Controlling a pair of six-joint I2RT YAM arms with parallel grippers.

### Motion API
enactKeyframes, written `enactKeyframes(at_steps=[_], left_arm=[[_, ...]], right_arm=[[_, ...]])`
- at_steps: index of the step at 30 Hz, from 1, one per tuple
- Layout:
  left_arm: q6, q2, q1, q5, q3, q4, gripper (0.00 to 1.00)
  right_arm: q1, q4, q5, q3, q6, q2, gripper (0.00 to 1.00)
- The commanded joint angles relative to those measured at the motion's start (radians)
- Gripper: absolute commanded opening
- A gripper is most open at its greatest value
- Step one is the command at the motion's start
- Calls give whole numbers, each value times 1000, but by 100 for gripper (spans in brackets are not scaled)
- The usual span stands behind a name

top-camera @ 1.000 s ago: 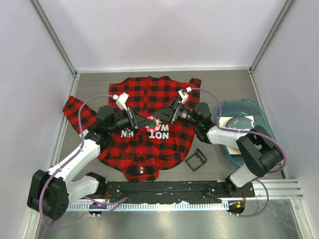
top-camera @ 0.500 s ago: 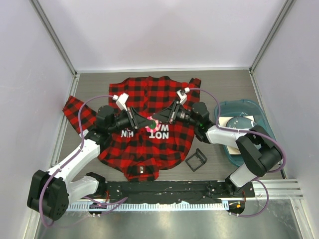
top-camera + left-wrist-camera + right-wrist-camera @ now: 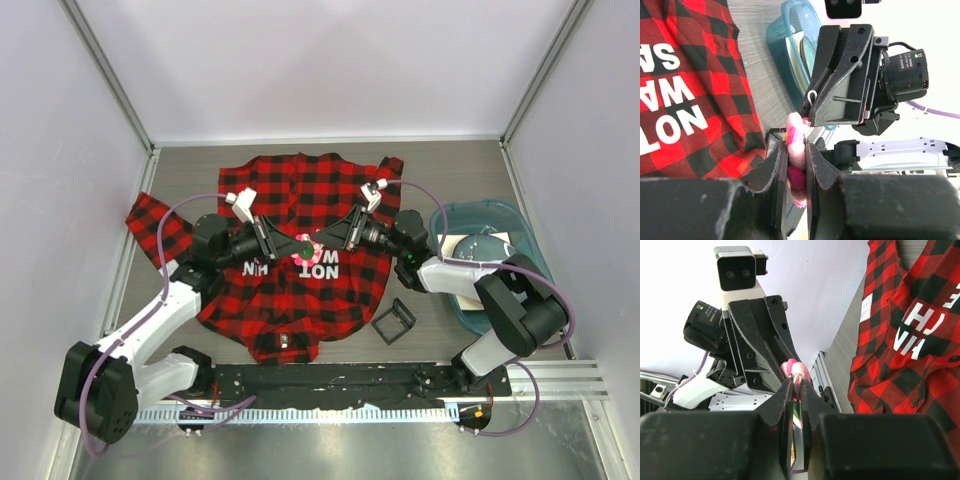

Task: Remove the brooch from the garment
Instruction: Pass from the left arm to the right

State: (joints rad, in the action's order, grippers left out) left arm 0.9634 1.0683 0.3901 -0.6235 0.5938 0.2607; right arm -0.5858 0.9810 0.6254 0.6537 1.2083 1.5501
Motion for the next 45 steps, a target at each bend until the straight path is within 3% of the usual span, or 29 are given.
enactKeyframes(at_steps=[1,3,4,5,8,14,19,25,31,34,35,36,37,40,45], left_arm=[[41,-25,-16,-24,-3,103,0],[54,-24,-16,-30,-8,115,0],[61,-19,-19,-31,-11,132,0],[78,-18,-17,-35,-14,143,0],[110,-7,-23,-42,-25,186,0],[167,5,-27,-50,-48,268,0],[178,-1,-30,-28,-55,268,0],[199,7,-28,-19,-68,299,0],[202,-1,-30,-18,-72,298,0],[199,1,-30,-34,-68,298,0],[198,-1,-28,-42,-65,290,0],[177,-4,-40,-54,-46,235,1],[163,-11,-52,-89,-32,194,3],[138,-71,-131,-152,-17,134,41],[16,-120,-211,-176,66,-125,56]], right_arm=[[9,87,56,-18,-16,-54,12],[12,71,59,-23,-35,-61,16],[12,71,62,-31,-38,-64,23],[11,91,65,-35,-36,-56,37],[7,171,76,-45,6,-36,53],[-25,266,57,-55,52,18,56],[-45,384,50,-63,122,64,49],[-69,370,33,-48,105,68,46],[-74,315,22,-20,79,71,27],[-77,308,22,1,71,85,14],[-77,297,22,4,59,91,1],[-74,294,23,6,50,93,1],[-72,294,22,-3,43,96,1],[-68,274,37,-19,10,97,1],[-65,252,46,-26,-33,97,1]])
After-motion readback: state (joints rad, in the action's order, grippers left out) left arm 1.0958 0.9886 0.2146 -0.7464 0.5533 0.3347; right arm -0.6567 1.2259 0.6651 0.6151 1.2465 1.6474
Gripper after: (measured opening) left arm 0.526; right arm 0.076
